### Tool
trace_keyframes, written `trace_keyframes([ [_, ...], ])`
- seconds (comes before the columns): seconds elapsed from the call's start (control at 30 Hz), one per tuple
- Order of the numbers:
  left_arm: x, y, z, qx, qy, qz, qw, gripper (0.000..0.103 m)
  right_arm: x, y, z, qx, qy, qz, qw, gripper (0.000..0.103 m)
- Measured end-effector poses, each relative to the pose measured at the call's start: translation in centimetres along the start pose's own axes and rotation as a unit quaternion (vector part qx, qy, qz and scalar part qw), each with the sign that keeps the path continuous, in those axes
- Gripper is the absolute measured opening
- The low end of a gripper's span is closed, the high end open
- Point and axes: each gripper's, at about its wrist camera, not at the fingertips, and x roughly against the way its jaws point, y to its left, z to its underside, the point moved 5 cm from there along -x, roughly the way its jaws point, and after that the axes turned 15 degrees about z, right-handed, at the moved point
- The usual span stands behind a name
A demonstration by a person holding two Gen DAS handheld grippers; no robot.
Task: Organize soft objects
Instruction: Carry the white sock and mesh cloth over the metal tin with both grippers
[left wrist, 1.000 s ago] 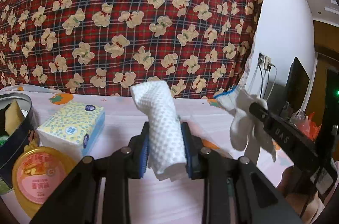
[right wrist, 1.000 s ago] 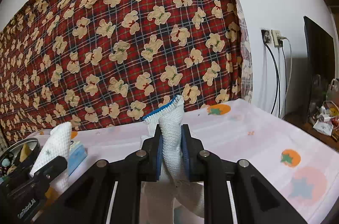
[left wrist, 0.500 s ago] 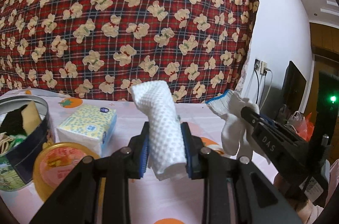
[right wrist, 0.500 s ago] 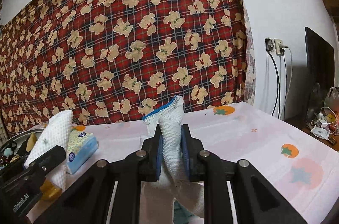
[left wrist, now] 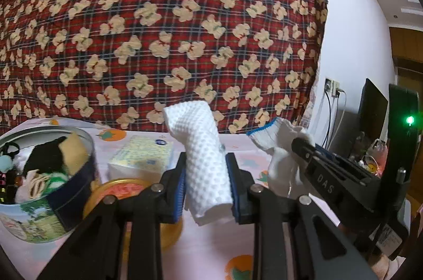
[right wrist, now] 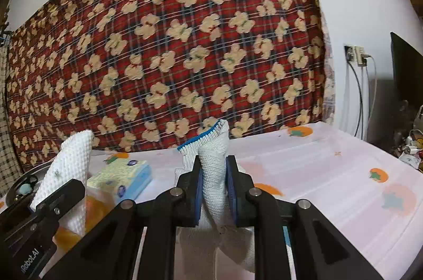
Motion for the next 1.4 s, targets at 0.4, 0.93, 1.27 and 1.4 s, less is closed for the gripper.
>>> trace_keyframes([
  [0.4, 5.0, 4.7, -1.6, 0.001, -0.036, -0.044, 0.9984, 0.026, 2.4, 6.3, 0.6, 0.018, -0.010, -0.048, 0.999, 0.018],
  [0.93, 9.8, 13.6, -3.4, 0.010, -0.050, -0.138, 0.9891, 0.026, 5.0, 17.0, -0.4, 0.006, -0.012, -0.139, 0.990, 0.018],
  [1.27, 11.0, 20.1, -3.8, 0.031, -0.035, -0.209, 0.9768, 0.026, 5.8, 24.1, -0.4, 0.007, -0.001, -0.185, 0.983, 0.018],
  [1.4, 10.7, 22.2, -3.4, 0.037, -0.020, -0.229, 0.9726, 0.026, 5.5, 26.9, -0.2, 0.009, 0.007, -0.196, 0.980, 0.018],
])
